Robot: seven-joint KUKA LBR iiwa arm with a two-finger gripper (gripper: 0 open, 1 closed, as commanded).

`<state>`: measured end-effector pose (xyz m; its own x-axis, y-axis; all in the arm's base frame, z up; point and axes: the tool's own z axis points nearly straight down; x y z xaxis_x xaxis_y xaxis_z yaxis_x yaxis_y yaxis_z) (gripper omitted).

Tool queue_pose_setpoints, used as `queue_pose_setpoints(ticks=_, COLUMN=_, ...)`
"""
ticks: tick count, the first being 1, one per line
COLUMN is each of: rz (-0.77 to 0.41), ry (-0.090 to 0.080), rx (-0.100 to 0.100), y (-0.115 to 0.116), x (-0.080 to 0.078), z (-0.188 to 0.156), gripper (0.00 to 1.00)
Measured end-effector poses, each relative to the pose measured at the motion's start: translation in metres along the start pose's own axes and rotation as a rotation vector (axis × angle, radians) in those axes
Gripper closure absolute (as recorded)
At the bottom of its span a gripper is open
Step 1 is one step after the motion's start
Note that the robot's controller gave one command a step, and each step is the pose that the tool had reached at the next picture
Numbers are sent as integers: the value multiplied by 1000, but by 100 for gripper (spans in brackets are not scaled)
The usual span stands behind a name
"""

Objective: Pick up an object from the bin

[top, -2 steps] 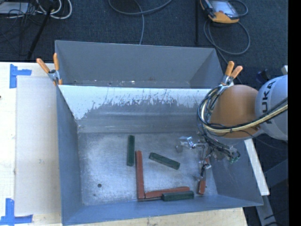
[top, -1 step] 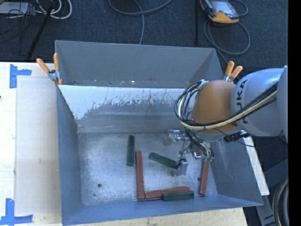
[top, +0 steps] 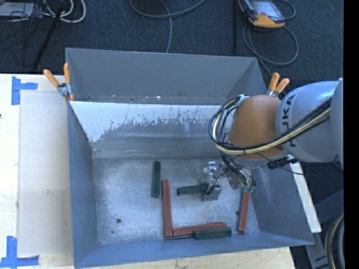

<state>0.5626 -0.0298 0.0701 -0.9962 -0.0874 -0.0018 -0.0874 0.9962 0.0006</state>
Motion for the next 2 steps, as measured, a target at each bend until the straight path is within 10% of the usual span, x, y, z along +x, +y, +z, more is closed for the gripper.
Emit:
queue_pose_setpoints(ticks=1, rz=0, ry=1, rx=0, y=0, x=0, z=0, gripper=0)
queue_pose_setpoints(ticks=2, rz=-1, ry=0, rx=0, y=0, x=0, z=0, gripper=100)
